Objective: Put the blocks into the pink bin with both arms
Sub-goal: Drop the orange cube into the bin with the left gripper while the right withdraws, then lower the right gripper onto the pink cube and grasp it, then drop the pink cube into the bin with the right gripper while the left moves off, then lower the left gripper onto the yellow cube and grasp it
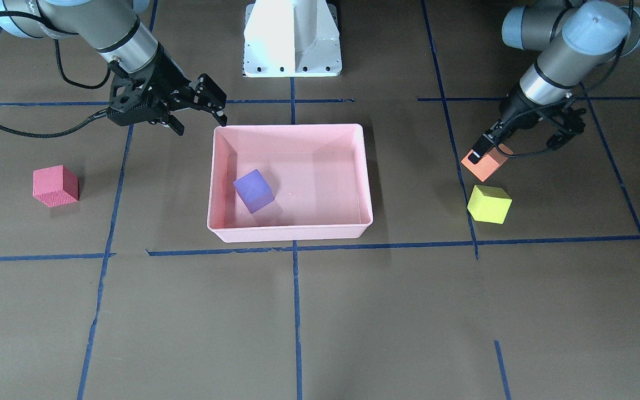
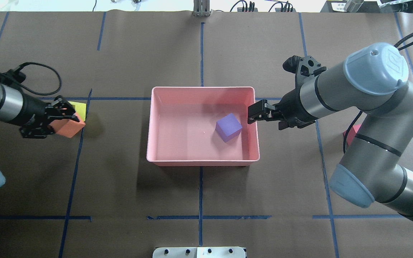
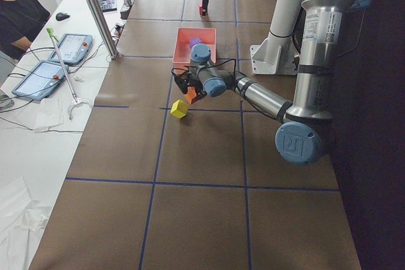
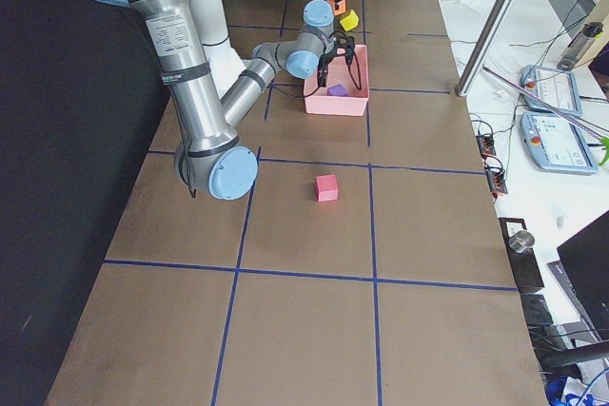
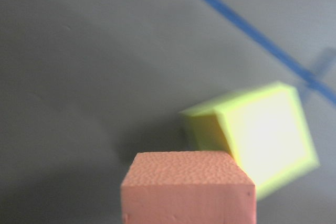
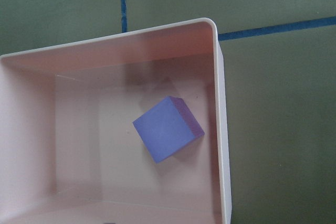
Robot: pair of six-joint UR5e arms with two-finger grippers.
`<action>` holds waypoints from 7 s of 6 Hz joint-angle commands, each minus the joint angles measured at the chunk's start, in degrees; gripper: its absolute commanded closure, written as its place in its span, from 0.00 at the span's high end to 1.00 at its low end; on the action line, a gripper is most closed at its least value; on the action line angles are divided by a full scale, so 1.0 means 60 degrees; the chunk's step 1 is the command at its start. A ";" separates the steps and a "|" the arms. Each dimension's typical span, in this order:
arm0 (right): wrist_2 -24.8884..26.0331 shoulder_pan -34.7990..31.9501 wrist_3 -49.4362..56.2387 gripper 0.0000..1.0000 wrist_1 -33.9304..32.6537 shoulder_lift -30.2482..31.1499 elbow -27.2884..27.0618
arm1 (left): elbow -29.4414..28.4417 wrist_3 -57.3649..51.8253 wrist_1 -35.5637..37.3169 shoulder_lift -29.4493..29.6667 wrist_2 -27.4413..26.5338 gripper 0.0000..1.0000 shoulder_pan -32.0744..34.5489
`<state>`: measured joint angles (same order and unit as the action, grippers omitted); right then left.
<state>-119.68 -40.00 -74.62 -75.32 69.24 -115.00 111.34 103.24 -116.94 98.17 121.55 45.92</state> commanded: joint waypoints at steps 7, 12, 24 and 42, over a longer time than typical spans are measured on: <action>0.0084 -0.2006 0.3204 1.00 0.0044 0.2989 0.0267 | -0.0803 0.1763 0.0770 0.3957 -0.1875 1.00 -0.2628; 0.0861 -0.1933 0.6020 1.00 0.0117 0.3563 0.1470 | -0.0803 0.1763 0.0769 0.3898 -0.1875 1.00 -0.2628; 0.0613 -0.1156 0.5643 0.00 -0.0509 0.2296 -0.0018 | -0.0482 0.1763 0.0770 0.3738 -0.1933 1.00 -0.2541; 0.1051 0.0397 0.1772 1.00 -0.0571 0.1365 -0.0579 | -0.2851 -1.1186 0.0726 0.1056 -0.0762 1.00 0.0653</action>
<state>-113.52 -37.68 -63.99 -78.81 77.17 -118.33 95.22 36.13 -112.55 104.43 116.66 49.73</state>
